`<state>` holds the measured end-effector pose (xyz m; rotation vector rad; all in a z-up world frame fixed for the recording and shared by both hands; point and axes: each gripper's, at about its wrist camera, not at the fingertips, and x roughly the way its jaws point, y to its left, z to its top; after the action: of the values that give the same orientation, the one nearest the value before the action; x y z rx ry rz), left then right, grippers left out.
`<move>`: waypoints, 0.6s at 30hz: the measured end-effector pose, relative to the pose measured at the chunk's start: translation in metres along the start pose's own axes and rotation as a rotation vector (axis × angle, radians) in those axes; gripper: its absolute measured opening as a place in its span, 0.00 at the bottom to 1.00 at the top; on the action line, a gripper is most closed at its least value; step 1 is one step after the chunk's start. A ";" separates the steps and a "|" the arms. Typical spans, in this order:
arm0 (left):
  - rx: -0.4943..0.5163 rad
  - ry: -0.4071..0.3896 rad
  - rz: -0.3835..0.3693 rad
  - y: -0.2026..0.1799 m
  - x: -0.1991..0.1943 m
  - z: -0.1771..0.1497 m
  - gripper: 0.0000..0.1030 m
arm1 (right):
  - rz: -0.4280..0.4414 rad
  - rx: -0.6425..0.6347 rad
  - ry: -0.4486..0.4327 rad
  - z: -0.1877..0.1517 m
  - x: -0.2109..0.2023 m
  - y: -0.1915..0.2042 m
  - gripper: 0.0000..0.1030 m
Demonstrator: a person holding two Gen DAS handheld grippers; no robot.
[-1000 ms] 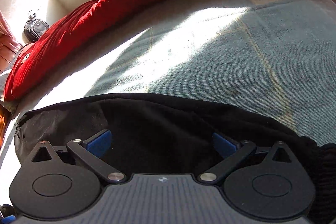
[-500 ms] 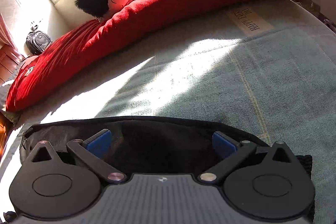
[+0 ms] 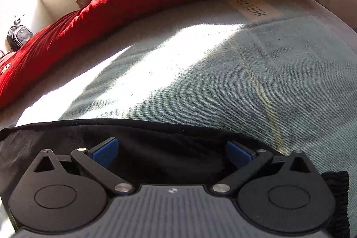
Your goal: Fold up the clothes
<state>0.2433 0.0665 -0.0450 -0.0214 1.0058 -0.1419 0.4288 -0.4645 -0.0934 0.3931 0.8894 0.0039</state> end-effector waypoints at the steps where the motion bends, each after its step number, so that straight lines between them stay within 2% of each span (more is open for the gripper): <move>1: -0.003 -0.001 0.002 0.002 -0.001 0.000 0.82 | 0.004 -0.001 0.003 0.003 -0.003 0.000 1.00; 5: -0.016 -0.007 0.009 0.007 -0.002 0.001 0.82 | 0.043 0.041 -0.036 0.008 -0.039 0.001 1.00; 9: -0.005 -0.006 0.004 0.006 0.000 0.004 0.82 | 0.160 0.106 0.041 -0.001 -0.056 0.005 1.00; 11: 0.005 -0.007 -0.009 0.002 0.002 0.007 0.82 | 0.199 0.115 0.097 -0.009 -0.047 0.009 1.00; 12: 0.010 -0.007 -0.015 0.001 0.003 0.009 0.82 | 0.203 0.114 0.120 -0.012 -0.040 0.011 1.00; 14: 0.021 -0.004 -0.034 -0.003 0.006 0.011 0.82 | 0.151 0.085 0.126 -0.016 -0.024 0.014 1.00; 16: 0.022 0.002 -0.060 -0.005 0.007 0.011 0.82 | 0.100 0.031 0.068 -0.014 -0.012 0.016 1.00; 18: 0.020 0.013 -0.083 -0.007 0.009 0.010 0.82 | 0.090 0.032 0.037 -0.007 -0.003 0.014 1.00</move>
<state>0.2553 0.0576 -0.0469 -0.0435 1.0169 -0.2282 0.4238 -0.4500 -0.0900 0.4637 0.9088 0.0801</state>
